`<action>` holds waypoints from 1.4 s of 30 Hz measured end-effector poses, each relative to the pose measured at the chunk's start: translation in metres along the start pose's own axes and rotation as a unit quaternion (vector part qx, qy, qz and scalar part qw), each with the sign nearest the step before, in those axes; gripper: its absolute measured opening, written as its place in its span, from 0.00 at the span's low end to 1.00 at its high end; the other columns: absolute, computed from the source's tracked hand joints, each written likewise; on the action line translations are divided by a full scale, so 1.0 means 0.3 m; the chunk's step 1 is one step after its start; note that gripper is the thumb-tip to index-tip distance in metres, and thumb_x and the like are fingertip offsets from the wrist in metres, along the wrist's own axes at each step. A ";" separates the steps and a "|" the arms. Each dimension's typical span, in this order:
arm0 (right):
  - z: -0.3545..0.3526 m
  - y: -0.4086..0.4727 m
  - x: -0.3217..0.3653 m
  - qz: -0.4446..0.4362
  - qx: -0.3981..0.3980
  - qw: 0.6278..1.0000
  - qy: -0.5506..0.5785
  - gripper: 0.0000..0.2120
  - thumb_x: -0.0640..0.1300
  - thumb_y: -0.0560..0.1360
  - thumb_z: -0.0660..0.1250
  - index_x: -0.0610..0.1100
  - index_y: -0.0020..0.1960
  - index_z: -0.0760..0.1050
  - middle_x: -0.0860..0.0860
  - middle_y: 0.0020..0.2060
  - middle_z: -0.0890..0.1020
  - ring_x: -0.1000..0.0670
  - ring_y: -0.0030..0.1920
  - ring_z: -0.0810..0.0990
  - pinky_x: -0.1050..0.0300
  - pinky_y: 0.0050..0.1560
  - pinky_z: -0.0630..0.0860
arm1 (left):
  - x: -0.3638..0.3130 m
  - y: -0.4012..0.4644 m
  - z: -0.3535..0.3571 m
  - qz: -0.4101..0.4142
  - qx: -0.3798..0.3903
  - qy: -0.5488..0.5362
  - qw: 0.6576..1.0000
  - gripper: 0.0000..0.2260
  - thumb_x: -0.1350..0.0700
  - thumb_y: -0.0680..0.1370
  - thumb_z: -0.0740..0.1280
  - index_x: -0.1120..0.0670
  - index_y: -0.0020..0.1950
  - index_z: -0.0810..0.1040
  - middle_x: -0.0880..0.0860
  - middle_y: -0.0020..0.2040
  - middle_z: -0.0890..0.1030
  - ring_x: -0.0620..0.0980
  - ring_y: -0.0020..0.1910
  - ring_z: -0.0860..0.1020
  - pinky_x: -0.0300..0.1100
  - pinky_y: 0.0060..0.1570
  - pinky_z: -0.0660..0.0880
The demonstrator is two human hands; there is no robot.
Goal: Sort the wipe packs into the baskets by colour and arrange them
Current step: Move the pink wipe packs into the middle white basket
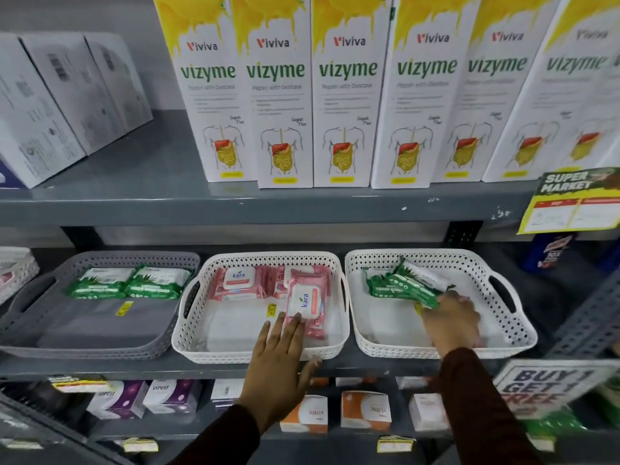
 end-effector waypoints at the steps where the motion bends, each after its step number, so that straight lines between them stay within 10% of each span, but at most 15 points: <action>1: -0.017 0.023 -0.044 0.051 0.023 0.998 -0.022 0.29 0.48 0.72 0.73 0.38 0.67 0.67 0.35 0.62 0.75 0.35 0.62 0.74 0.43 0.60 0.74 | -0.020 0.010 0.002 0.005 0.004 0.000 1.000 0.32 0.36 0.80 0.43 0.53 0.79 0.50 0.51 0.79 0.50 0.53 0.78 0.41 0.52 0.73 0.38; 9: -0.081 0.018 -0.068 0.073 0.082 0.986 0.125 0.44 0.46 0.68 0.73 0.38 0.74 0.50 0.44 0.39 0.84 0.40 0.45 0.83 0.47 0.53 0.79 | -0.067 0.024 0.001 0.044 0.004 0.003 0.999 0.30 0.36 0.81 0.46 0.53 0.78 0.57 0.52 0.77 0.61 0.54 0.77 0.54 0.48 0.72 0.39; 19: -0.228 -0.150 0.104 -0.003 0.170 0.972 0.160 0.40 0.55 0.51 0.83 0.50 0.56 0.67 0.42 0.43 0.84 0.40 0.37 0.87 0.40 0.45 0.83 | 0.248 -0.082 -0.026 -0.027 -0.014 -0.004 1.000 0.31 0.37 0.81 0.43 0.53 0.79 0.51 0.49 0.79 0.50 0.53 0.78 0.45 0.49 0.74 0.40; 27: 0.181 -0.501 0.577 -0.246 0.241 0.920 0.185 0.30 0.50 0.64 0.81 0.59 0.59 0.69 0.60 0.49 0.79 0.51 0.39 0.86 0.47 0.45 0.84 | 0.460 -0.162 -0.083 -0.057 -0.020 -0.051 0.997 0.32 0.37 0.80 0.43 0.55 0.79 0.52 0.50 0.79 0.52 0.51 0.78 0.47 0.42 0.74 0.38; 31: 0.397 -0.608 0.731 -0.296 0.230 0.908 0.186 0.28 0.51 0.70 0.78 0.57 0.64 0.69 0.52 0.53 0.83 0.50 0.42 0.85 0.54 0.41 0.81 | 0.458 -0.164 -0.091 -0.047 -0.028 -0.043 0.998 0.34 0.36 0.79 0.40 0.57 0.79 0.50 0.52 0.79 0.50 0.51 0.78 0.43 0.43 0.74 0.36; 38: 0.541 -0.608 0.763 -0.369 0.234 0.900 0.013 0.23 0.50 0.80 0.66 0.49 0.74 0.68 0.43 0.62 0.79 0.43 0.60 0.80 0.48 0.63 0.77 | 0.461 -0.171 -0.092 -0.059 -0.034 -0.038 0.997 0.34 0.36 0.80 0.41 0.58 0.78 0.54 0.54 0.78 0.55 0.53 0.77 0.45 0.40 0.71 0.31; 42: 0.392 -0.500 0.675 -0.341 0.162 0.914 0.149 0.16 0.49 0.80 0.67 0.49 0.67 0.77 0.53 0.56 0.83 0.56 0.42 0.83 0.57 0.48 0.81 | 0.421 -0.155 -0.087 -0.072 -0.003 -0.017 0.997 0.34 0.37 0.81 0.45 0.61 0.75 0.62 0.57 0.75 0.64 0.57 0.75 0.55 0.42 0.71 0.35</action>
Point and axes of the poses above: each hand's wrist, its own y-axis towards the middle knuckle, its own z-axis out of the palm, x = y × z, the point moved 6 cm from there along y, towards the middle knuckle
